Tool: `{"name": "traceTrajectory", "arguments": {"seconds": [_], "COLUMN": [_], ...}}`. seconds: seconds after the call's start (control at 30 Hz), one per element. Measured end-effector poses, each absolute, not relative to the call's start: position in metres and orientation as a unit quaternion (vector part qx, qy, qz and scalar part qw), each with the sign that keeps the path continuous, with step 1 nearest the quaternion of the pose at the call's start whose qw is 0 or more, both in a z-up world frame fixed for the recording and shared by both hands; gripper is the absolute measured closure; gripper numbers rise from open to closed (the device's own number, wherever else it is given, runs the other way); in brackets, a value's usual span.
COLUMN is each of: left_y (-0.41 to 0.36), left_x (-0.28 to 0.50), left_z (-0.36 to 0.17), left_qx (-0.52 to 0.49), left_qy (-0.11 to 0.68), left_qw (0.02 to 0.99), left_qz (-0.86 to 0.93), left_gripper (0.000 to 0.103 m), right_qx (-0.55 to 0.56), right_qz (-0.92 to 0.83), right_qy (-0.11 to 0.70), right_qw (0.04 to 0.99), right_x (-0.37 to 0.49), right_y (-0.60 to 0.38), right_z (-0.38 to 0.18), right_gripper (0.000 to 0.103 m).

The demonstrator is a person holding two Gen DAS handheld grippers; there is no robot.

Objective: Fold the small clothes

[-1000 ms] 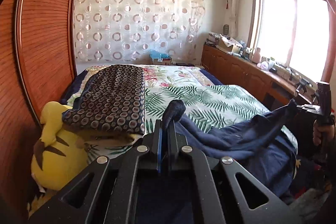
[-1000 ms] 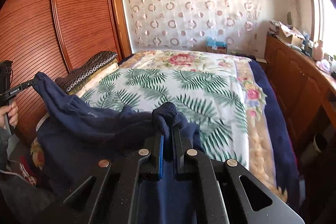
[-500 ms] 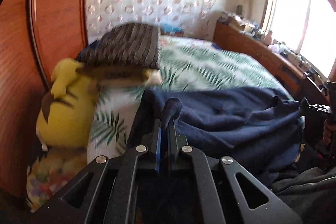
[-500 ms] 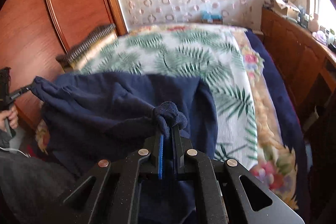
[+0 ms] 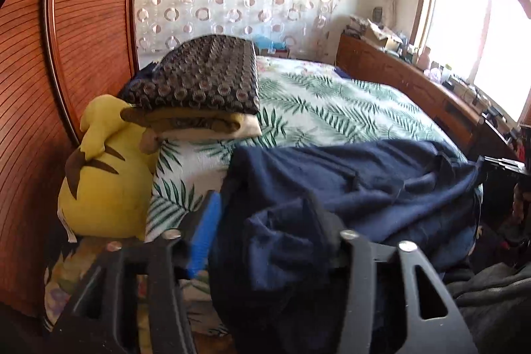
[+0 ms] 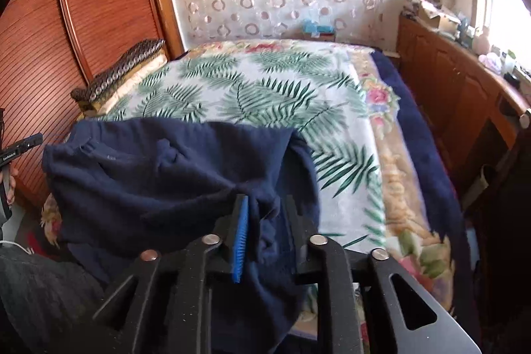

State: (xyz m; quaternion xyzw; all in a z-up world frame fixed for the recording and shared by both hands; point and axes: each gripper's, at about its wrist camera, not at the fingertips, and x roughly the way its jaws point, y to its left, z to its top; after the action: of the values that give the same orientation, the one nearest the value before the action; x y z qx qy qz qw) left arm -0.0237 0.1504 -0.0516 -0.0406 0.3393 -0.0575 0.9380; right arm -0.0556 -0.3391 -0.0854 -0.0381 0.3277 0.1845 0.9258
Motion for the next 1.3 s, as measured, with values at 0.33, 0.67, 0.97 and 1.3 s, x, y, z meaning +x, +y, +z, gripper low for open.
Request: {"name": "traceTrajectory", "arguments": {"seconds": [0.33, 0.67, 0.97, 1.3], "left_y": [0.151, 0.144, 0.144, 0.144], "left_x": [0.029, 0.094, 0.107, 0.102], "left_z": [-0.035, -0.062, -0.094, -0.115], "left_qx": [-0.011, 0.004, 0.000, -0.015], "left_qy": [0.333, 0.385, 0.423, 0.446], "left_qw": [0.942, 0.922, 0.904, 0.894], "left_qz": [-0.048, -0.052, -0.052, -0.050], "left_gripper": [0.024, 0.024, 0.025, 0.042], "right_qx": [-0.075, -0.071, -0.076, -0.084], "right_qz": [0.173, 0.185, 0.206, 0.172], "right_qy": [0.296, 0.331, 0.372, 0.384], "right_qw": [0.936, 0.923, 0.902, 0.903], "right_x": [-0.033, 0.028, 0.060, 0.067], "right_y": [-0.334, -0.306, -0.297, -0.306], "right_z": [-0.069, -0.099, -0.111, -0.116], "right_gripper": [0.050, 0.048, 0.048, 0.042]}}
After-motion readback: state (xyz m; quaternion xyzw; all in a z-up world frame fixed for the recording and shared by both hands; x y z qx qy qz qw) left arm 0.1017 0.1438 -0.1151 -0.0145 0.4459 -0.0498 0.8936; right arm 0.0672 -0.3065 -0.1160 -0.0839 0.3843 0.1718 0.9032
